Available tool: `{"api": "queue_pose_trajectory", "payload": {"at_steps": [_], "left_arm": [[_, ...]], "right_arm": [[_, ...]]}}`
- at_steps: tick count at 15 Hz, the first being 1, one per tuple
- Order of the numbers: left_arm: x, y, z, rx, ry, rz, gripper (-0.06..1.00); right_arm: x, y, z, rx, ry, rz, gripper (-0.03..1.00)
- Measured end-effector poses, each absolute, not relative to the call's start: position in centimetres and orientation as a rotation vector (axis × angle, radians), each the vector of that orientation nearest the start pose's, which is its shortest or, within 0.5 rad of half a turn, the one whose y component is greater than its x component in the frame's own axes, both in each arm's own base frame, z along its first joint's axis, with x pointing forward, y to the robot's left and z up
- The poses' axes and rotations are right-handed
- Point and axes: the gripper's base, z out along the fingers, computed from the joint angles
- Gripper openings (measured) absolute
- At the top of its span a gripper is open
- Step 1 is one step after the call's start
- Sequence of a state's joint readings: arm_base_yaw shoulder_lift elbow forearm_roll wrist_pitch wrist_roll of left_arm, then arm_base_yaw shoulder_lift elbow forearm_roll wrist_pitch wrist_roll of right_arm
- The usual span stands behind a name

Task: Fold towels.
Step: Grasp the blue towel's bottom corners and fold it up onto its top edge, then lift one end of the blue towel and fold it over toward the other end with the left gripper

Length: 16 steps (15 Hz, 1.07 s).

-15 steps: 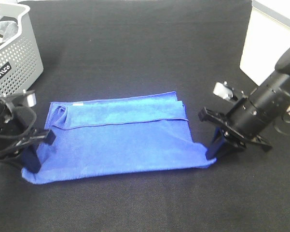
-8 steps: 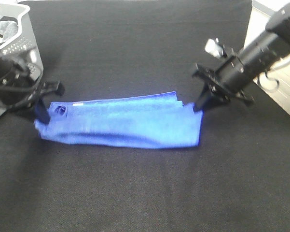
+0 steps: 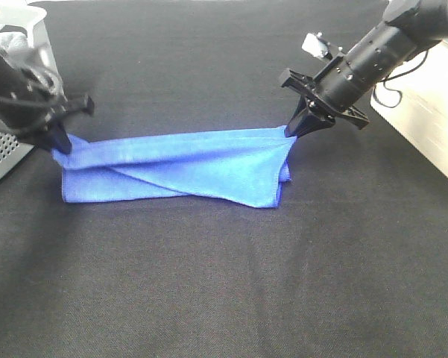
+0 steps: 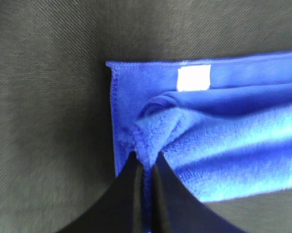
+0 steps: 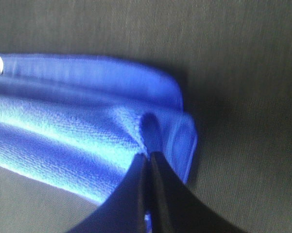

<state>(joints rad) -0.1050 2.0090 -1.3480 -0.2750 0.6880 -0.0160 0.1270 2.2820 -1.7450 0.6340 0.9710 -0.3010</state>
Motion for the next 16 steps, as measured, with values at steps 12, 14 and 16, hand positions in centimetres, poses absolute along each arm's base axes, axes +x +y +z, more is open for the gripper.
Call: {"api": "queue_pose_trajectory", "payload": {"at_steps": [12,14,16], "left_arm": [[41.1,-6.1,12.4,-0.206,2.838,-0.399,0.71],[41.1,-5.3,12.4,-0.273,2.839,-0.388,0.76],[41.1,-5.3,11.8,-0.292,2.853,-0.390,0.77]], "right_arm": [[45.6,10.4,11.0,-0.140,2.958,0.802,0.77],[45.3,10.4,11.2,-0.156,2.981,0.818,0.82],[45.2,10.4,11.1,-0.164,2.991,0.820,0.83]]}}
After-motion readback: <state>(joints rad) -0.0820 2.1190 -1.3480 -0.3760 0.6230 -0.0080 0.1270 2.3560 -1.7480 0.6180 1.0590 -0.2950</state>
